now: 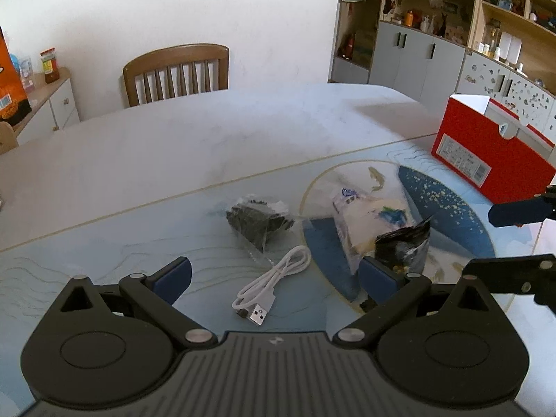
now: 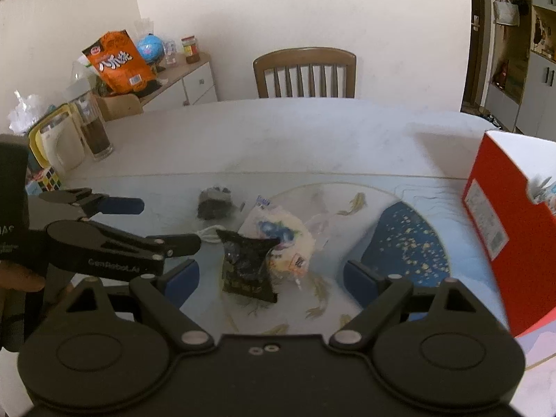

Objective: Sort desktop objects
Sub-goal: 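Move the left tool to the white USB cable while the right tool reaches the black snack packet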

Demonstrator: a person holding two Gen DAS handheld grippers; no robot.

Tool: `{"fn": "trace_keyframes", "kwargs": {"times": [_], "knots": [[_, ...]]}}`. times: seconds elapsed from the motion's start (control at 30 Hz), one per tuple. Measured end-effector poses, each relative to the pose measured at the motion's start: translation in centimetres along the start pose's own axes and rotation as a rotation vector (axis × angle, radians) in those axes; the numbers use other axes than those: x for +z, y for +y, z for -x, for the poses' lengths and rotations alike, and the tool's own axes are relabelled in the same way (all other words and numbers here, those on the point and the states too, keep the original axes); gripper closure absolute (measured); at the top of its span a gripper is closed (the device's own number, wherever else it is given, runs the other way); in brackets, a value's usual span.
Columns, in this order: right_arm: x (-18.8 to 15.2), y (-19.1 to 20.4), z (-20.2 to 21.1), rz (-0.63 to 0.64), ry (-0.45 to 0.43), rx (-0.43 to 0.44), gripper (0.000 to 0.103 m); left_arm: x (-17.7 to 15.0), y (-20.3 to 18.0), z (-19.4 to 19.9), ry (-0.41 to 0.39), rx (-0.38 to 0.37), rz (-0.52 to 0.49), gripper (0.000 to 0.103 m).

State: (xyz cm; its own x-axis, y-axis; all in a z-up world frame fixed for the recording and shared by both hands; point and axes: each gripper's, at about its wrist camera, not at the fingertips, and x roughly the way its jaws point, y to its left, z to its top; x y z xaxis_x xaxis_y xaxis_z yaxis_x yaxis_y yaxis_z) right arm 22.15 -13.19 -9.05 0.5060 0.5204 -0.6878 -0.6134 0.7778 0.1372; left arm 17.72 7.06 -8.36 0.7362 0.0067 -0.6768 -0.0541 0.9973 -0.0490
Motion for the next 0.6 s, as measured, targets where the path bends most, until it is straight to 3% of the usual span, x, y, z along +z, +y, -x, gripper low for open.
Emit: {"fn": "trace_keyframes", "kwargs": {"times": [0.43, 0.6], "knots": [[-0.8, 1.1, -3.2, 0.005, 0.03, -0.025, 0.019, -1.0, 0.6, -2.4, 0.001, -0.041, -0.009, 0.002], [-0.9, 1.1, -3.9, -0.005, 0.036, -0.032, 0.021, -1.3, 0.7, -2.9, 0.014, -0.069, -0.007, 0.012]]}}
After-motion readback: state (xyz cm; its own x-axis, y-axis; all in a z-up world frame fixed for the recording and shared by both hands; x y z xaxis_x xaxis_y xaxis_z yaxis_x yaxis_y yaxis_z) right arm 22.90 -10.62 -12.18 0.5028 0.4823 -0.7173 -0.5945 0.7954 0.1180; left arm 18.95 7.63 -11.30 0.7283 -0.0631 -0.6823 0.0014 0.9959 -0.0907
